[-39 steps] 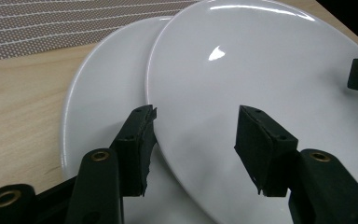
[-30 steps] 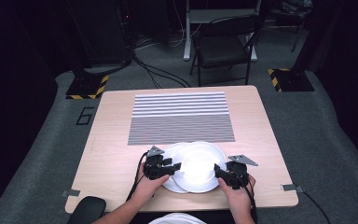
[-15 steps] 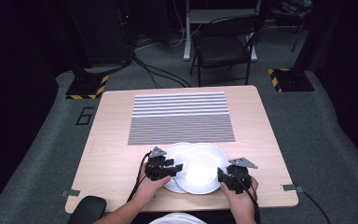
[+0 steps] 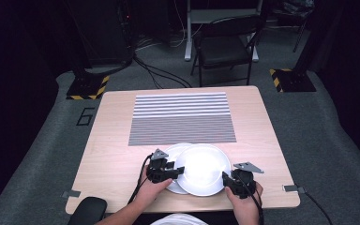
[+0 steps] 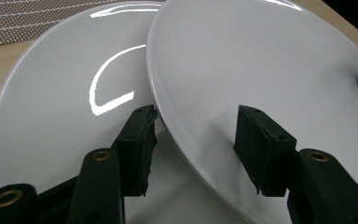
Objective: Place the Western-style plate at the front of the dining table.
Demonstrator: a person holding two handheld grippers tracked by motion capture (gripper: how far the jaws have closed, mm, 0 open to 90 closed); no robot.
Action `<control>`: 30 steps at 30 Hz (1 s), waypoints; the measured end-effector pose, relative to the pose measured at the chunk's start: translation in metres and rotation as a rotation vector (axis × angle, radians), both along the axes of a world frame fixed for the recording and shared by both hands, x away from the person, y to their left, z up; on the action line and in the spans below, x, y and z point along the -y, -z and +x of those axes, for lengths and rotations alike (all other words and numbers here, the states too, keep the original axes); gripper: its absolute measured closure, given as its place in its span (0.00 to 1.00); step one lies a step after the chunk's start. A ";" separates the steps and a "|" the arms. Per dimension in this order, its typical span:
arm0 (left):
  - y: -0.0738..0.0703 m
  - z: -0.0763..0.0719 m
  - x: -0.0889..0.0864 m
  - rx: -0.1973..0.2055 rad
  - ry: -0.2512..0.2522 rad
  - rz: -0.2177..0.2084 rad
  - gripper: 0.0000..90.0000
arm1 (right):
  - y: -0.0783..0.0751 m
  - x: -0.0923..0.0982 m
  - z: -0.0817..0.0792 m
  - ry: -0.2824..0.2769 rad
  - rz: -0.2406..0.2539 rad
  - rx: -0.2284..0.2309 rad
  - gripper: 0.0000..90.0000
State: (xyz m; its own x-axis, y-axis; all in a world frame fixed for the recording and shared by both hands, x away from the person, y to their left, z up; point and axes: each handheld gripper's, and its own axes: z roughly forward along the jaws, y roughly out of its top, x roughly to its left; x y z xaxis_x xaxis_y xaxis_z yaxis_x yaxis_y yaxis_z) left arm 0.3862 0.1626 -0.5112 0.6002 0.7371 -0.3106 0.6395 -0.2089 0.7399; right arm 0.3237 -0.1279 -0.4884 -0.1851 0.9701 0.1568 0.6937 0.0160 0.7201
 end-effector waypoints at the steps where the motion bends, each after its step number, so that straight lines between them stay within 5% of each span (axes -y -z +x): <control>1: 0.000 0.000 0.000 0.000 0.000 0.000 0.53 | 0.000 0.000 0.000 0.000 0.000 0.000 0.68; 13: -0.003 -0.007 0.004 0.008 -0.002 0.015 0.51 | 0.007 -0.005 0.001 0.013 0.015 0.002 0.58; 17: -0.004 -0.009 0.004 0.007 -0.006 0.023 0.51 | 0.010 -0.006 0.001 0.016 0.063 -0.003 0.53; 30: -0.002 -0.016 0.010 0.018 -0.039 0.040 0.44 | 0.013 -0.022 -0.003 0.047 0.016 0.032 0.39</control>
